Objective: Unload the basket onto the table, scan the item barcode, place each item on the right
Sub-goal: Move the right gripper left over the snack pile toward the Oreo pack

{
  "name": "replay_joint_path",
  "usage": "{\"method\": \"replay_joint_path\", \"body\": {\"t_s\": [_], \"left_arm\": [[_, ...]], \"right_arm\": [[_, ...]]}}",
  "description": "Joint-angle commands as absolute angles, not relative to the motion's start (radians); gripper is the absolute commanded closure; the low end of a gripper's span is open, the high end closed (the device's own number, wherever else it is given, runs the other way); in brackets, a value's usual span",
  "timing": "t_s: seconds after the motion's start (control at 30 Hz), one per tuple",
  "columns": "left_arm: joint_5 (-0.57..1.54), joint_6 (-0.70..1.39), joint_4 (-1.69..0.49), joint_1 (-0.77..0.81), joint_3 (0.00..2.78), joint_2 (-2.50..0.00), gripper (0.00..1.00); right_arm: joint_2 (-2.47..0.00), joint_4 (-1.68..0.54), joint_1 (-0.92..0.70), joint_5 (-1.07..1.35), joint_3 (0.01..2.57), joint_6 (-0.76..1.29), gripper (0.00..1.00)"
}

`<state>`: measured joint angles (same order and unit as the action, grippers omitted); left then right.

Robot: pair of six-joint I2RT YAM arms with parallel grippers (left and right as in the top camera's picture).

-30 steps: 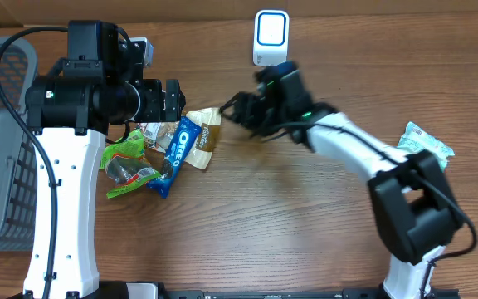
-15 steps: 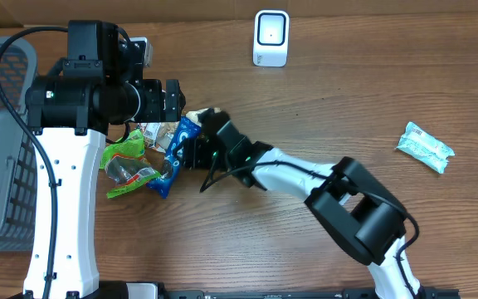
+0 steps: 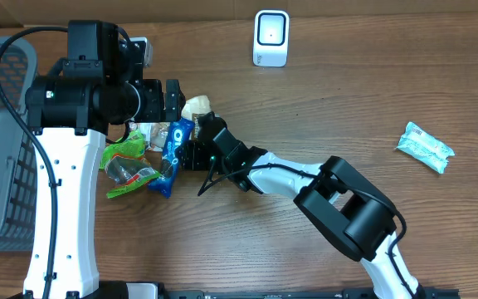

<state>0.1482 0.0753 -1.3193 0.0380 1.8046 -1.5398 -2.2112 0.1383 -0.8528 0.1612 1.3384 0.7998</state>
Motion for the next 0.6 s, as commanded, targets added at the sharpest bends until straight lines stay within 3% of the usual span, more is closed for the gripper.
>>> {"method": "replay_joint_path", "body": {"t_s": [0.0,0.2,0.47,0.57], "left_arm": [[0.146,0.086,-1.320,0.038,1.802,-1.544,0.00],[0.147,0.086,-1.320,0.038,1.802,-1.544,0.00],[0.147,0.086,-1.320,0.038,1.802,-1.544,0.00],[0.147,0.086,-1.320,0.038,1.802,-1.544,0.00]], "right_arm": [[-2.243,0.134,-0.869,0.083,1.350,0.788,0.34],[-2.243,0.115,-0.886,0.020,1.363,0.776,0.38],[-2.204,0.039,-0.818,0.288,1.421,0.723,0.38],[-2.205,0.052,-0.828,0.279,1.428,0.703,0.37]]}}
